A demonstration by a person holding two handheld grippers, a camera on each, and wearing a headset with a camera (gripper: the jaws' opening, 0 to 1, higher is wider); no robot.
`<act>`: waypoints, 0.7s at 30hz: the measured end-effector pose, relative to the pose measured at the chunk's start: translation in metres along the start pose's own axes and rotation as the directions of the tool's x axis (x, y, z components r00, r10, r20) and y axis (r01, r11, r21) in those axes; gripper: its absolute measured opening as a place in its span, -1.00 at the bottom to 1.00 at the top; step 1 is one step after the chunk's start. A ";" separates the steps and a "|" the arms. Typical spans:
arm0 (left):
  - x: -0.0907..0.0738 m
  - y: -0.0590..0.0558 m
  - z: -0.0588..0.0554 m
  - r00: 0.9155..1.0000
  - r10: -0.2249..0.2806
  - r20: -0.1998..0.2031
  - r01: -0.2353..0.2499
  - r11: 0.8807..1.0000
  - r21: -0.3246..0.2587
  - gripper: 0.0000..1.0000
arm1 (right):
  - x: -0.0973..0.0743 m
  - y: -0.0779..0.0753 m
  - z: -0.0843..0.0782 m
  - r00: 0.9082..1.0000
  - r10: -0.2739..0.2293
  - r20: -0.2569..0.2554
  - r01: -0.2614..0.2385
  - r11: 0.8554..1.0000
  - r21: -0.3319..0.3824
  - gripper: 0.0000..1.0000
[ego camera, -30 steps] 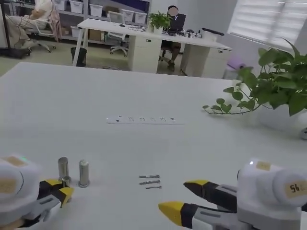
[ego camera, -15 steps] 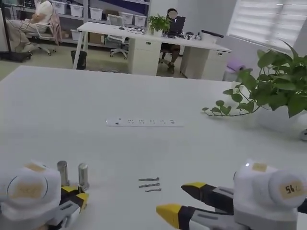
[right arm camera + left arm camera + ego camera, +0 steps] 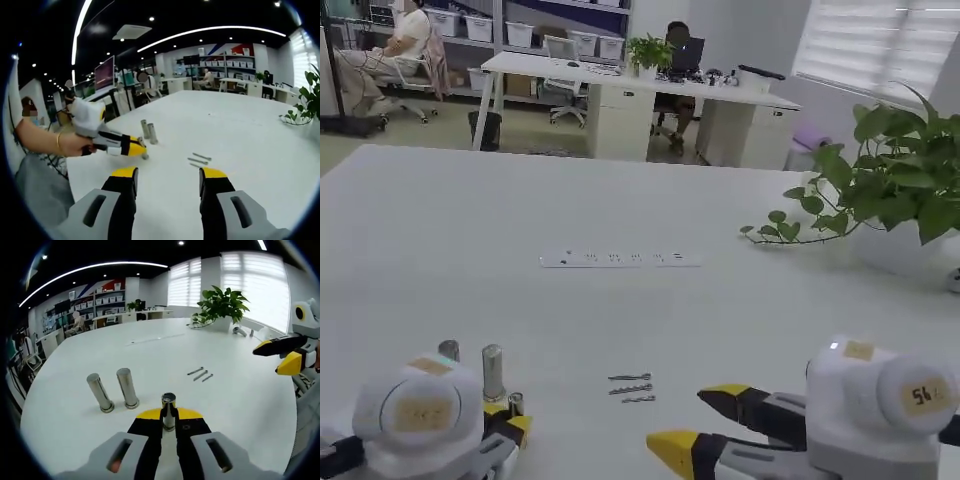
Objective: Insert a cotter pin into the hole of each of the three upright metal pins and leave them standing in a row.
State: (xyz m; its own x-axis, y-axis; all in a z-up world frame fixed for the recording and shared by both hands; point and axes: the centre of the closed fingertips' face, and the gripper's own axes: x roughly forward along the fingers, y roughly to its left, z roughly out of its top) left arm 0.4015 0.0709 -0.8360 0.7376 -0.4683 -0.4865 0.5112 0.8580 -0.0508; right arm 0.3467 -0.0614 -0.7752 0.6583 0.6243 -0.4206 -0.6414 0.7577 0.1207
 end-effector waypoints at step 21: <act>-0.006 -0.020 -0.003 1.000 0.009 -0.011 -0.009 1.000 0.018 -0.86 | -0.004 0.001 -0.001 1.000 0.013 0.004 -0.013 1.000 0.001 0.00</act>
State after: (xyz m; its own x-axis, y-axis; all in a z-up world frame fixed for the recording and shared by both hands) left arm 0.3858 0.0573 -0.8343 0.7373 -0.4584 -0.4962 0.5126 0.8580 -0.0311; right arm 0.3428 -0.0628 -0.7741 0.6518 0.6348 -0.4150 -0.6494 0.7498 0.1271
